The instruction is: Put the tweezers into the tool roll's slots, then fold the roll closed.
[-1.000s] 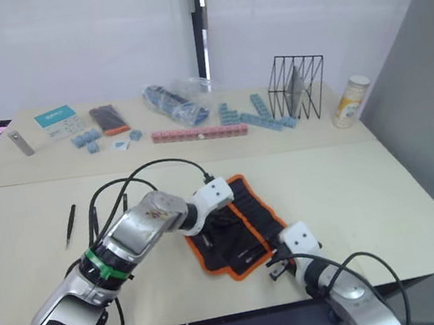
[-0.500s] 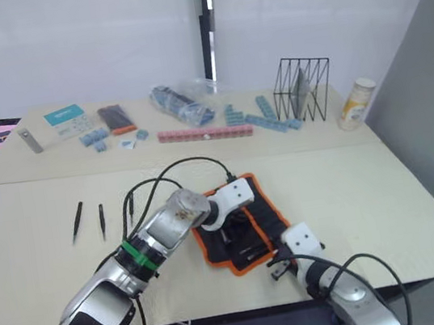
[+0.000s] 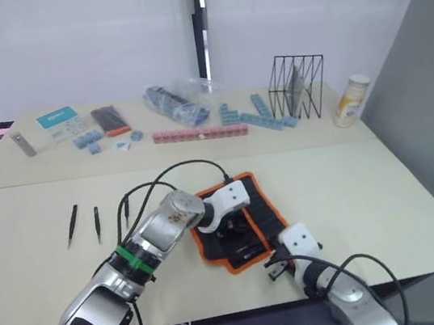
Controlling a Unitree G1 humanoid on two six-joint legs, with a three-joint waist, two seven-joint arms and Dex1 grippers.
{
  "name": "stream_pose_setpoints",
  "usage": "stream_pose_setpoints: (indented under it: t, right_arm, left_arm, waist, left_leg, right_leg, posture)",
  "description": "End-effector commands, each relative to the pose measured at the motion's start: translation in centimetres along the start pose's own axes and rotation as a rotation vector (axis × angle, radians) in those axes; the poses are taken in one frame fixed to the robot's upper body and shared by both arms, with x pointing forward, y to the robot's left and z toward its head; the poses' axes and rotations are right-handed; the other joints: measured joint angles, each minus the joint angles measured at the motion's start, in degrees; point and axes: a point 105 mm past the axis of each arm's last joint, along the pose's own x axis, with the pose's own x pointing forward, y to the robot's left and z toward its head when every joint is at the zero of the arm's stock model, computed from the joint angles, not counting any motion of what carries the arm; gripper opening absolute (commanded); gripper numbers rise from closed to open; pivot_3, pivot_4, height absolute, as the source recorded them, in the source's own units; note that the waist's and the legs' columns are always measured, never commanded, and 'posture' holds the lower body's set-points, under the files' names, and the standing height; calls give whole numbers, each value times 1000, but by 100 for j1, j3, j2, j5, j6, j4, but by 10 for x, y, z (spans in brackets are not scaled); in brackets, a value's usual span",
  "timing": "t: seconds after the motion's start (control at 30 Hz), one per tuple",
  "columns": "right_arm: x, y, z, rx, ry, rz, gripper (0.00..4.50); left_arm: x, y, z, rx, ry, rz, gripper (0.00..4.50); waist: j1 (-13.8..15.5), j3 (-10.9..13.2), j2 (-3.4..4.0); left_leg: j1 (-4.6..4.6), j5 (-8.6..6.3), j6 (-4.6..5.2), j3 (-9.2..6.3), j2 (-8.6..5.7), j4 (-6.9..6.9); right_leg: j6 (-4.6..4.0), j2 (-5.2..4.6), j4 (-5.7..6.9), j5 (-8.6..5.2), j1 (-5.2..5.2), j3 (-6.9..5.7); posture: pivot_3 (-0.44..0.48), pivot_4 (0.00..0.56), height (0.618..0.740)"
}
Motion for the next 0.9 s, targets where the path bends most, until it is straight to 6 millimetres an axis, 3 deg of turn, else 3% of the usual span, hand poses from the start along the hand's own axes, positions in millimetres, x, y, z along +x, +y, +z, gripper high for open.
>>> stream_pose_setpoints:
  t: [0.03,0.1,0.23,0.33,0.5,0.63,0.8,0.9]
  right_arm:
    - [-8,23,-69,103,286,87,0]
    - [-9,22,-69,102,287,86,0]
    - [-9,18,-70,95,289,87,0]
    - [-9,15,-69,87,289,85,0]
    - [-11,10,-68,74,286,85,0]
    - [-11,5,-67,65,285,87,0]
    - [-11,3,-67,61,276,86,0]
    - [-12,2,-66,61,259,87,0]
  left_arm:
    - [-43,18,17,-47,-122,59,4128]
    - [-65,21,20,-112,-195,60,4459]
    - [-111,28,15,-200,-322,118,4459]
    - [-141,42,-11,-205,-393,289,4459]
    - [-180,43,-65,-298,-414,548,4459]
    - [-205,25,-106,-373,-431,762,4459]
    - [-232,-18,-157,-440,-376,1005,4459]
    - [-246,-40,-177,-500,-358,1099,4459]
  waist:
    - [-48,5,8]
    - [-69,7,14]
    - [-77,8,16]
    - [-87,9,26]
    - [-45,19,12]
    - [-31,17,3]
    - [-11,17,-5]
    - [8,17,-5]
  left_leg:
    - [1,0,1,0,0,-4]
    - [4,-3,12,0,0,-16]
    - [28,-3,65,-2,1,-14]
    - [41,-9,63,-2,1,-17]
    - [40,-12,59,-2,1,-11]
    - [35,-39,15,5,2,-5]
    - [56,-53,-7,6,4,-3]
    - [55,-55,-10,5,5,5]
  right_leg:
    - [1,1,6,1,-3,1]
    - [2,5,18,1,-10,5]
    - [5,5,80,-14,-15,6]
    - [3,4,82,-20,-11,6]
    - [3,3,80,-27,-11,5]
    - [7,-3,74,-32,-12,6]
    - [5,-5,68,-35,-17,4]
    - [3,-9,58,-38,-19,2]
  posture:
    - [0,150,738]
    - [0,150,738]
    - [0,150,738]
    - [0,150,738]
    - [0,150,738]
    - [0,150,738]
    - [0,150,738]
    - [0,150,738]
